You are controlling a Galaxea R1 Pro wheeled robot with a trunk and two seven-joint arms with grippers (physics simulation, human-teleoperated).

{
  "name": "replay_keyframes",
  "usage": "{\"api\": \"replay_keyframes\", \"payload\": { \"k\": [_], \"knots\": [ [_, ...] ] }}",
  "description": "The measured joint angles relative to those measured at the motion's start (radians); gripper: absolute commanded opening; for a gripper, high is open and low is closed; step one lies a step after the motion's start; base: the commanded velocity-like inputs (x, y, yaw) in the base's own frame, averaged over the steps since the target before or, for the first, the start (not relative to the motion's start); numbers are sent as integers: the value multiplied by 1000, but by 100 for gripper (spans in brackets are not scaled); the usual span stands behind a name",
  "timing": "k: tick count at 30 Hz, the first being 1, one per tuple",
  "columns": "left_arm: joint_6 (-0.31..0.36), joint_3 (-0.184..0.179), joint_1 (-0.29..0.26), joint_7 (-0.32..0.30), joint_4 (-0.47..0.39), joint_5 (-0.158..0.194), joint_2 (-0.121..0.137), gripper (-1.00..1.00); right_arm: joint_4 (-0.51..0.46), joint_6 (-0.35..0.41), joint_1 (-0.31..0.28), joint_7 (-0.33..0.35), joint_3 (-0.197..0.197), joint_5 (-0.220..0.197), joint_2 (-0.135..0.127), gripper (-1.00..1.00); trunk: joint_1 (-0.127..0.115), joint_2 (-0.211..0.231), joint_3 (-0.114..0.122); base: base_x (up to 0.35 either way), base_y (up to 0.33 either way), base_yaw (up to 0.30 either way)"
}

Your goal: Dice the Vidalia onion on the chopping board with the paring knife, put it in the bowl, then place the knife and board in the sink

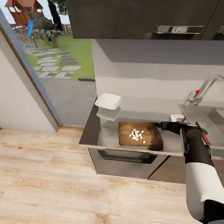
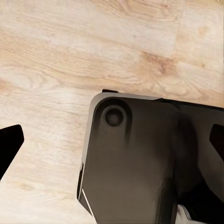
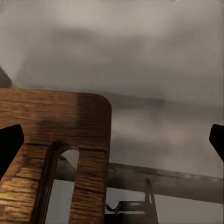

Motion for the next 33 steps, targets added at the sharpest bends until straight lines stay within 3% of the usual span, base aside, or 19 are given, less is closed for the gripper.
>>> {"api": "replay_keyframes", "payload": {
  "k": [15, 33],
  "knots": [
    [0, 1, 0, 0, 16, 0, 0, 100, 0, 1, 0, 0, 1, -1, 1, 100, 0, 0, 0, 5, -1, 0],
    [0, 1, 0, -1, 23, 0, -2, 100, 3, 2, 0, 0, 2, -2, 4, 100, 0, 0, 0, -88, 0, 0]
  ]
}}
